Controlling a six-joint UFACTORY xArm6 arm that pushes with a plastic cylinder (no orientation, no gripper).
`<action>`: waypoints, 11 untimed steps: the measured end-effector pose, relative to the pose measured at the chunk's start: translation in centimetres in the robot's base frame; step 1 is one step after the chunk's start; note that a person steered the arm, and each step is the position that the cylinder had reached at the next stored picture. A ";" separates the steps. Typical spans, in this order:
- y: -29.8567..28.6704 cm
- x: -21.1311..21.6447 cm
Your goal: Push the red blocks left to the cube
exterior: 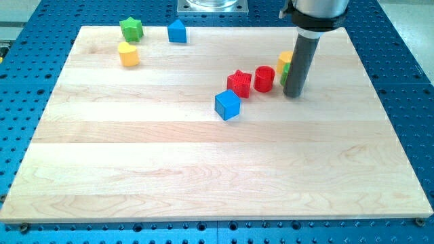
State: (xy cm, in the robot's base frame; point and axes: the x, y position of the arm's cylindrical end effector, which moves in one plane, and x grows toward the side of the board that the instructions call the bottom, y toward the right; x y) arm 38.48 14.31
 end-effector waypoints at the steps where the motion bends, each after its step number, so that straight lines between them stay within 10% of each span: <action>1: -0.2 -1.8; 5: -14.8 -1.4; 11: -18.6 -4.6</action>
